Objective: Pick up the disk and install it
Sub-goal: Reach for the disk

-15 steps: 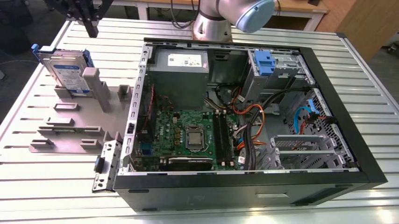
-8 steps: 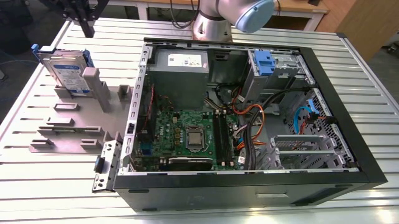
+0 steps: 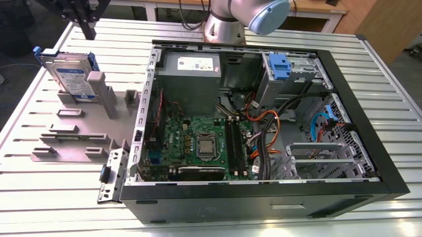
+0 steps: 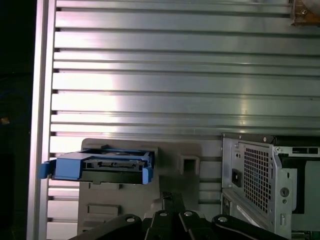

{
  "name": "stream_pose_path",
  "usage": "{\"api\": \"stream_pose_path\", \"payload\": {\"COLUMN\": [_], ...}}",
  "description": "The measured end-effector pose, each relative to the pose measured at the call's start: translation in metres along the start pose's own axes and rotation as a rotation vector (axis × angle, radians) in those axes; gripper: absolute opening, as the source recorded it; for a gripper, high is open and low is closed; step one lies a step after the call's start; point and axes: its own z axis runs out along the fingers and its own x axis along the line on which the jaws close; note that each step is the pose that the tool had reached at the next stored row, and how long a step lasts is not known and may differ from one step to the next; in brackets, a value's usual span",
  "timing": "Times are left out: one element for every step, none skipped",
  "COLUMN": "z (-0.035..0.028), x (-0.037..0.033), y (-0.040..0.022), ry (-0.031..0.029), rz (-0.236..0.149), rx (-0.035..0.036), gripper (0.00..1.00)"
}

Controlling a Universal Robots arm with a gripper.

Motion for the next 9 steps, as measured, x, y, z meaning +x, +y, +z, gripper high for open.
{"api": "stream_pose_path", "payload": {"z": [0.0001, 0.0002, 0.0003, 0.0004, 0.0005, 0.0006, 0.0007, 0.0008, 0.0009], "x": [0.001, 0.002, 0.0031, 0.0042, 0.0051, 0.0061, 0.007, 0.0079, 0.0087], "y": [0.0, 0.0, 0.0001, 0.0001, 0.0001, 0.0001, 0.0001, 0.0001, 0.0001], "ry": [0.0, 0.0001, 0.0002, 0.0003, 0.0003, 0.0003, 0.0004, 0.0005, 0.0005], "rz": [0.0, -0.001, -0.001, -0.001, -0.001, -0.002, -0.002, -0.002, -0.002], "rx": [0.0, 0.0, 0.0, 0.0, 0.0, 0.0, 0.0, 0.0, 0.0], "gripper": [0.11, 0.11, 0.11, 0.11, 0.11, 0.11, 0.11, 0.11, 0.11]}}
